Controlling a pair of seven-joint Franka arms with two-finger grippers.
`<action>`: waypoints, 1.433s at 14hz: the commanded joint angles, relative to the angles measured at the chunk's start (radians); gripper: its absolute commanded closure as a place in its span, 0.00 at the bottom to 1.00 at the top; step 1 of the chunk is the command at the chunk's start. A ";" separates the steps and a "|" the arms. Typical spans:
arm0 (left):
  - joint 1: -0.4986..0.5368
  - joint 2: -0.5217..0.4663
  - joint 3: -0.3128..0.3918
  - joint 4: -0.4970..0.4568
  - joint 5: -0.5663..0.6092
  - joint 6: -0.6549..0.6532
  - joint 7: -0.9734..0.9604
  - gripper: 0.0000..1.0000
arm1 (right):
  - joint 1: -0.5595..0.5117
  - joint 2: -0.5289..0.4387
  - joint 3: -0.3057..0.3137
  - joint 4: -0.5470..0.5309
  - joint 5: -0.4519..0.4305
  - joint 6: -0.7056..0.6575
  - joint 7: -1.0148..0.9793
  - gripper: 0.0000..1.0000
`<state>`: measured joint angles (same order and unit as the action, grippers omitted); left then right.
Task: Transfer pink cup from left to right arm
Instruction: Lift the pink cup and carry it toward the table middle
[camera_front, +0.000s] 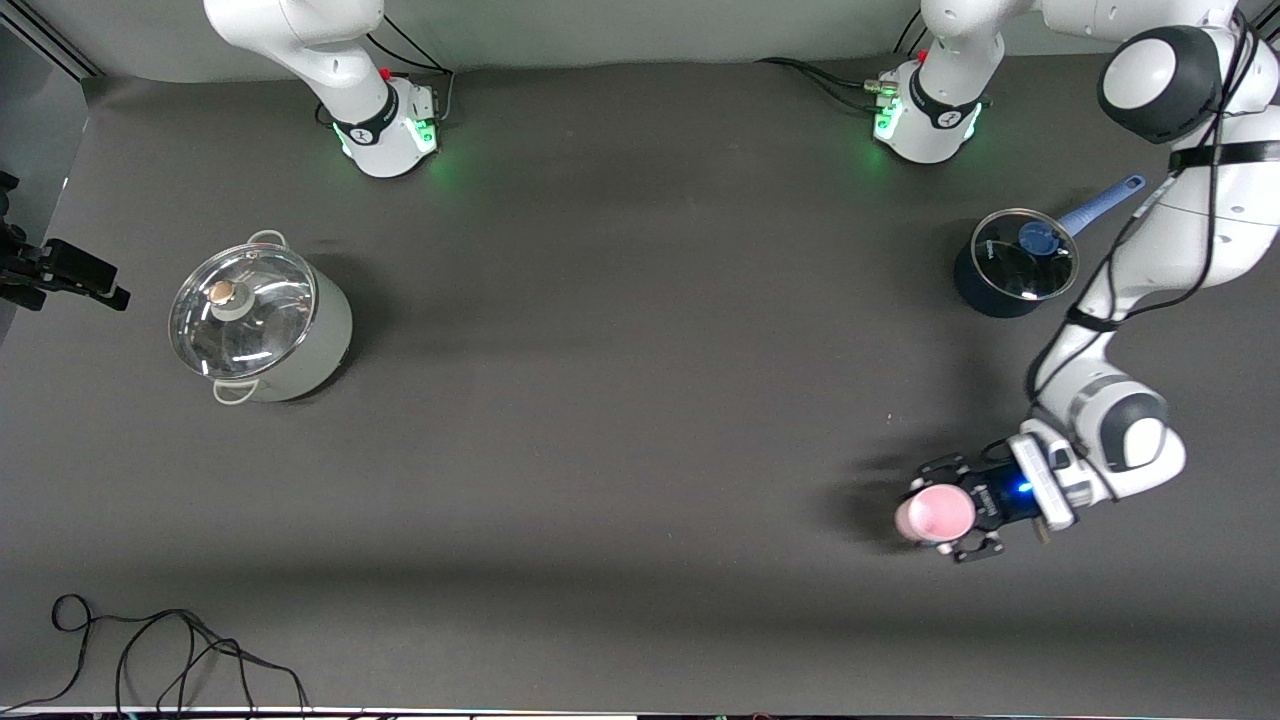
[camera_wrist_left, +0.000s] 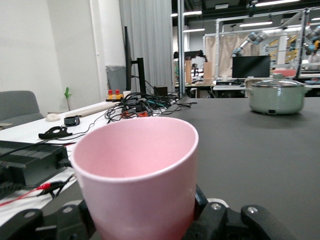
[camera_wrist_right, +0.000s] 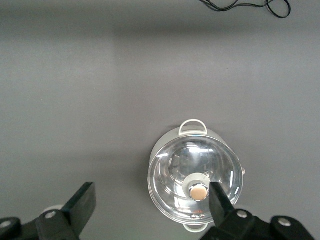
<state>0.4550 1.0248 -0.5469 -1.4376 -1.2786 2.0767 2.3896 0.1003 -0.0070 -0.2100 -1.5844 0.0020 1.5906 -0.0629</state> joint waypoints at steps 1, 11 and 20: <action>-0.065 0.009 -0.067 0.086 -0.021 0.147 -0.079 1.00 | 0.007 0.012 -0.003 0.033 0.001 -0.006 -0.001 0.00; -0.349 -0.005 -0.255 0.247 -0.031 0.728 -0.299 1.00 | 0.007 0.012 -0.005 0.035 0.003 -0.008 -0.006 0.00; -0.682 -0.011 -0.266 0.425 -0.022 1.152 -0.535 1.00 | 0.007 0.004 -0.008 0.035 0.032 -0.009 -0.012 0.00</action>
<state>-0.1660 1.0195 -0.8362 -1.0512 -1.2941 3.1733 1.9025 0.1004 -0.0039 -0.2093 -1.5680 0.0126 1.5905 -0.0630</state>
